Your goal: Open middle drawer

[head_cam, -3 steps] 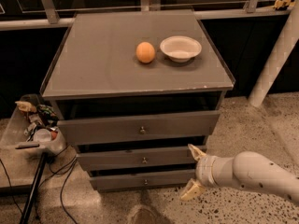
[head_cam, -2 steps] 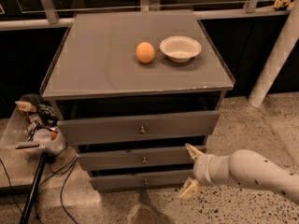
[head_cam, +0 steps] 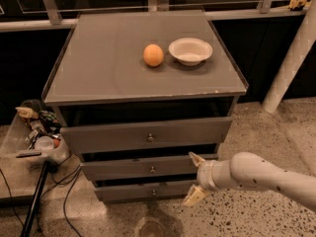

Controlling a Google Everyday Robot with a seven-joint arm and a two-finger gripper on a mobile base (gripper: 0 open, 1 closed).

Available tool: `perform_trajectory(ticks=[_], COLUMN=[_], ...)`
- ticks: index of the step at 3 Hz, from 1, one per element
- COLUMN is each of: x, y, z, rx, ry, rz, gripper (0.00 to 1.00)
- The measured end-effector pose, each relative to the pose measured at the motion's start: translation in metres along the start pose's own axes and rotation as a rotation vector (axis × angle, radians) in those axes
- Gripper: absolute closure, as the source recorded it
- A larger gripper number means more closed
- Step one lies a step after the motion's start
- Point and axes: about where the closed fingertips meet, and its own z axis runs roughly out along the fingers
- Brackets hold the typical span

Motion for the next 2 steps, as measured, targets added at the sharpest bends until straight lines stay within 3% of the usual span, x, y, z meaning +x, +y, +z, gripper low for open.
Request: perform_trajectory(ticks=[2], x=[0.001], y=[-0.018], z=[0.034], rx=[-0.067], ry=[-0.067], rz=[0.032], gripper=[0.0])
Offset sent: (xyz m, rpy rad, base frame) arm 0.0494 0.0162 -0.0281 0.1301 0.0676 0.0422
